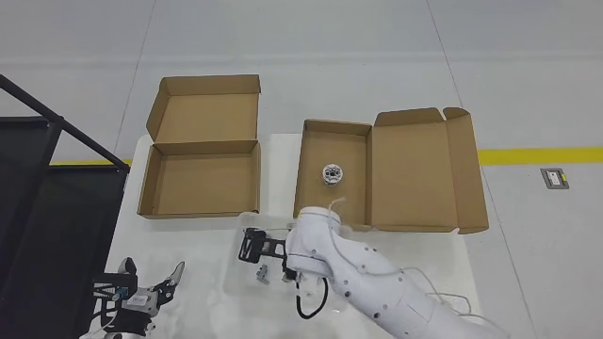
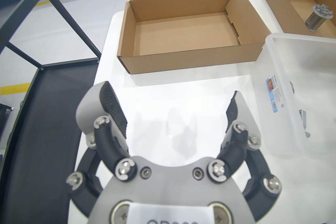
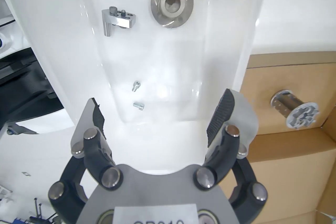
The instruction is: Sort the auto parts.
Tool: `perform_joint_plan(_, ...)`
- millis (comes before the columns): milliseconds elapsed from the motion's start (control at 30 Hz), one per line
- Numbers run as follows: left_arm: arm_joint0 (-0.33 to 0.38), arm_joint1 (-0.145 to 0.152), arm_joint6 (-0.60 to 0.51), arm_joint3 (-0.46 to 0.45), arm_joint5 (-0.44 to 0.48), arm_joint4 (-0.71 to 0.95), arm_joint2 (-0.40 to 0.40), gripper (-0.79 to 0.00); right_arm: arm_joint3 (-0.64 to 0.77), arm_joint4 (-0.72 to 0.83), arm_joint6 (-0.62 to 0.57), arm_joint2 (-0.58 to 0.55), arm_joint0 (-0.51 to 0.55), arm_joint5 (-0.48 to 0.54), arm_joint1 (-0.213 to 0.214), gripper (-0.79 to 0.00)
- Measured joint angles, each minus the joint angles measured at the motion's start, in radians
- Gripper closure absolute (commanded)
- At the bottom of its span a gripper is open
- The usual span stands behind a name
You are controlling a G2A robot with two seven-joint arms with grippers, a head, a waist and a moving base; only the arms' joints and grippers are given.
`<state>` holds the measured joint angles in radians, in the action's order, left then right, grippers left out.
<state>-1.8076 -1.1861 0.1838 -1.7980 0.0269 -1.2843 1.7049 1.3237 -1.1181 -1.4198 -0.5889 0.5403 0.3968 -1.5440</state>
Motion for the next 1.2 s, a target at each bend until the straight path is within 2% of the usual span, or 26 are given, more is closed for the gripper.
perform_joint_plan(167, 0.000, 0.000, 0.000, 0.000, 0.000, 0.000, 0.000, -0.785, -0.026, 0.048, 0.005, -0.016, 0.012, -0.049, -0.005, -0.785)
perform_joint_plan(533, 0.000, 0.000, 0.000, 0.000, 0.000, 0.000, 0.000, -0.785, -0.027, 0.044, 0.008, -0.016, 0.013, -0.052, -0.005, -0.785)
perform_joint_plan(767, 0.000, 0.000, 0.000, 0.000, 0.000, 0.000, 0.000, -0.785, -0.054, -0.069, 0.032, 0.019, 0.040, -0.236, -0.022, -0.785)
perform_joint_plan(867, 0.000, 0.000, 0.000, 0.000, 0.000, 0.000, 0.000, -0.785, -0.056, -0.098, 0.032, 0.022, 0.057, -0.282, -0.025, -0.686)
perform_joint_plan(1033, 0.000, 0.000, 0.000, 0.000, 0.000, 0.000, 0.000, -0.785, -0.061, -0.126, 0.004, 0.020, 0.079, -0.325, -0.029, -0.653)
perform_joint_plan(1100, 0.000, 0.000, 0.000, 0.000, 0.000, 0.000, 0.000, -0.785, -0.074, -0.131, 0.005, 0.017, 0.084, -0.337, -0.032, -0.597)
perform_joint_plan(1200, 0.000, 0.000, 0.000, 0.000, 0.000, 0.000, 0.000, -0.785, -0.103, -0.134, 0.014, 0.013, 0.089, -0.352, -0.037, -0.594)
